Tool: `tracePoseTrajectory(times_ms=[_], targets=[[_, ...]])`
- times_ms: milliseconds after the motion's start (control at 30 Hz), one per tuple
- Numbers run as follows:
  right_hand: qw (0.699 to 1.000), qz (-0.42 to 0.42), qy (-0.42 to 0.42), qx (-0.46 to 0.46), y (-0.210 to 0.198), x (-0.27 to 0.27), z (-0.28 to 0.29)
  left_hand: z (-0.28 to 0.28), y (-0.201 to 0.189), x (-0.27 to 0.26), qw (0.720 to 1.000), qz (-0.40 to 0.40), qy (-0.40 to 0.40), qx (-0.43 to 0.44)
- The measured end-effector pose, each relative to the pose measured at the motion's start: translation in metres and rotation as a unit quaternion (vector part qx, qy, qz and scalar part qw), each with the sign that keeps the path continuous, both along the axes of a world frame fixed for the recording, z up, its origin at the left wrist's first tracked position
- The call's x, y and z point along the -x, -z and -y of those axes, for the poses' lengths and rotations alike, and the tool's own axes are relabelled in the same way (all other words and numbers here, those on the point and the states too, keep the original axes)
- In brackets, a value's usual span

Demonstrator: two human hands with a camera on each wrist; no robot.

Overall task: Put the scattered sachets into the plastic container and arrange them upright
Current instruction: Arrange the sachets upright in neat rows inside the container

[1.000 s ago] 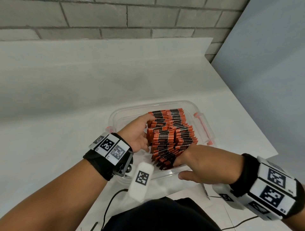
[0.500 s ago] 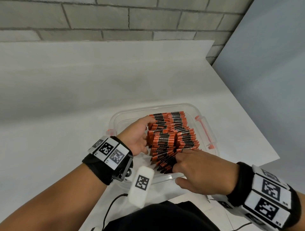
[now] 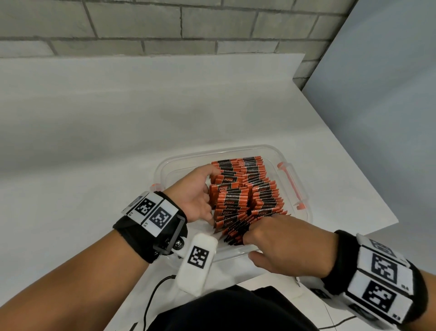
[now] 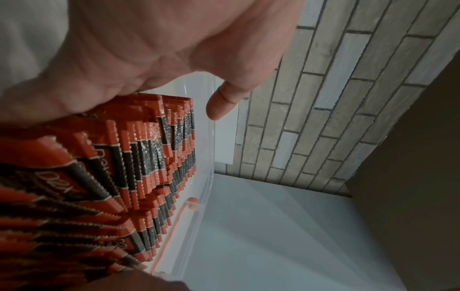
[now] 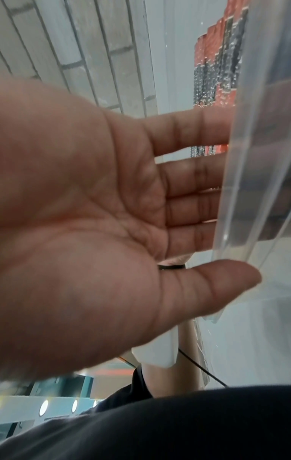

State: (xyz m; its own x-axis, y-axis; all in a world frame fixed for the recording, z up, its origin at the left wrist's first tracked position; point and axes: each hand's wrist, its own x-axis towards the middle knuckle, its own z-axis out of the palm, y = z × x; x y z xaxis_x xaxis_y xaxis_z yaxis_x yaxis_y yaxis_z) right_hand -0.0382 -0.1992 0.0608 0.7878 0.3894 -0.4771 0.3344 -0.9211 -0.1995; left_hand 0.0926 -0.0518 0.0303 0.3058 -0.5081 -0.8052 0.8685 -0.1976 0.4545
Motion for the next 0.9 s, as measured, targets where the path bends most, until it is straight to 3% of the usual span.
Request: tracePoseTrajectory(times_ms=[100, 167, 233, 333, 600, 667, 900], targets=[[0.999, -0.014, 0.01, -0.033, -0.01, -0.004, 0.003, -0.001, -0.003, 0.002, 1.0, -0.012, 0.009, 0.003], [0.985, -0.017, 0.11, -0.133, -0.022, -0.015, 0.009, -0.002, -0.004, 0.003, 1.0, -0.014, -0.004, -0.001], [0.934, 0.056, 0.267, -0.229, -0.027, -0.027, 0.021, -0.003, -0.004, 0.002, 1.0, -0.006, -0.016, -0.01], [0.857, 0.066, 0.462, -0.217, -0.016, -0.041, 0.036, -0.003, -0.003, 0.002, 1.0, 0.007, -0.018, -0.015], [0.712, 0.009, 0.617, -0.335, 0.011, -0.046, 0.031, 0.004, 0.002, 0.004, 0.999, 0.04, 0.009, -0.004], [0.698, 0.002, 0.627, -0.347, 0.012, -0.045, 0.03, 0.007, 0.003, 0.006, 0.999, 0.039, 0.017, -0.005], [0.707, -0.012, 0.625, -0.33, 0.015, -0.044, 0.033, 0.011, -0.006, 0.013, 0.996, 0.059, 0.023, -0.056]])
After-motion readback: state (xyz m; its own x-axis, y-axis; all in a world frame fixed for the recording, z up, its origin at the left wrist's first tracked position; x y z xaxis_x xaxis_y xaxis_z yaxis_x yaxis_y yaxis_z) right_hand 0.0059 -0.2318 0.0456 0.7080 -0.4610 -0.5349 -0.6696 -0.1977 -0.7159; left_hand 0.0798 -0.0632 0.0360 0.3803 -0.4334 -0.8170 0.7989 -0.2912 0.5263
